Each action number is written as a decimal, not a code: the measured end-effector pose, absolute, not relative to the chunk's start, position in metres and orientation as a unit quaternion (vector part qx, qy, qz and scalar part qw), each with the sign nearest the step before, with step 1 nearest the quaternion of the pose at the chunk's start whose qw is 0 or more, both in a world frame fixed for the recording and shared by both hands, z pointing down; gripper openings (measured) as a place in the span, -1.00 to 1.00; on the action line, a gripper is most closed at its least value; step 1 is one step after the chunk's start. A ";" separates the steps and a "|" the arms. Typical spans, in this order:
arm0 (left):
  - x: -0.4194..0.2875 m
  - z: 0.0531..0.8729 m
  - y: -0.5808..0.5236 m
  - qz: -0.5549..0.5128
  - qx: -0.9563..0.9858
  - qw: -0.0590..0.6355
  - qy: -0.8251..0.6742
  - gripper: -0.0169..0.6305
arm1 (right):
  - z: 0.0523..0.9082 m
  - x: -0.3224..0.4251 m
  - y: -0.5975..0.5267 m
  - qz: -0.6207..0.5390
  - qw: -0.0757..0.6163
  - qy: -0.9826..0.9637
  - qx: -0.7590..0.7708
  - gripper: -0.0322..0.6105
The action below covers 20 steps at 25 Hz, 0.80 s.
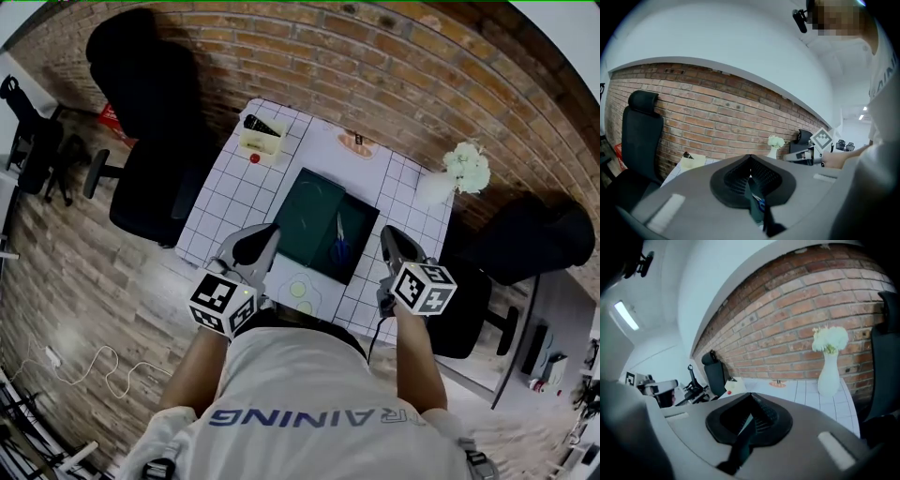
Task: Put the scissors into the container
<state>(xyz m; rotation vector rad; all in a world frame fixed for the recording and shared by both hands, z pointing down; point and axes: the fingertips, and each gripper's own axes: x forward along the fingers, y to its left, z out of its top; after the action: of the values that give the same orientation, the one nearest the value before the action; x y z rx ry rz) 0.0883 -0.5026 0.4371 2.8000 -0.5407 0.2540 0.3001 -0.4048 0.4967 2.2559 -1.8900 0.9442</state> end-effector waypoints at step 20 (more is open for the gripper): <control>0.125 0.385 -0.492 0.042 0.979 0.105 -0.170 -0.94 | 0.367 0.311 -0.377 0.120 -0.015 -0.650 0.750 -0.86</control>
<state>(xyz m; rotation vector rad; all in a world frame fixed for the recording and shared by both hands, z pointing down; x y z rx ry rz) 0.1252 -0.4915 0.3848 2.8842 -0.5023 0.1250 0.3111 -0.3768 0.3670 2.3805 -2.0622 0.3794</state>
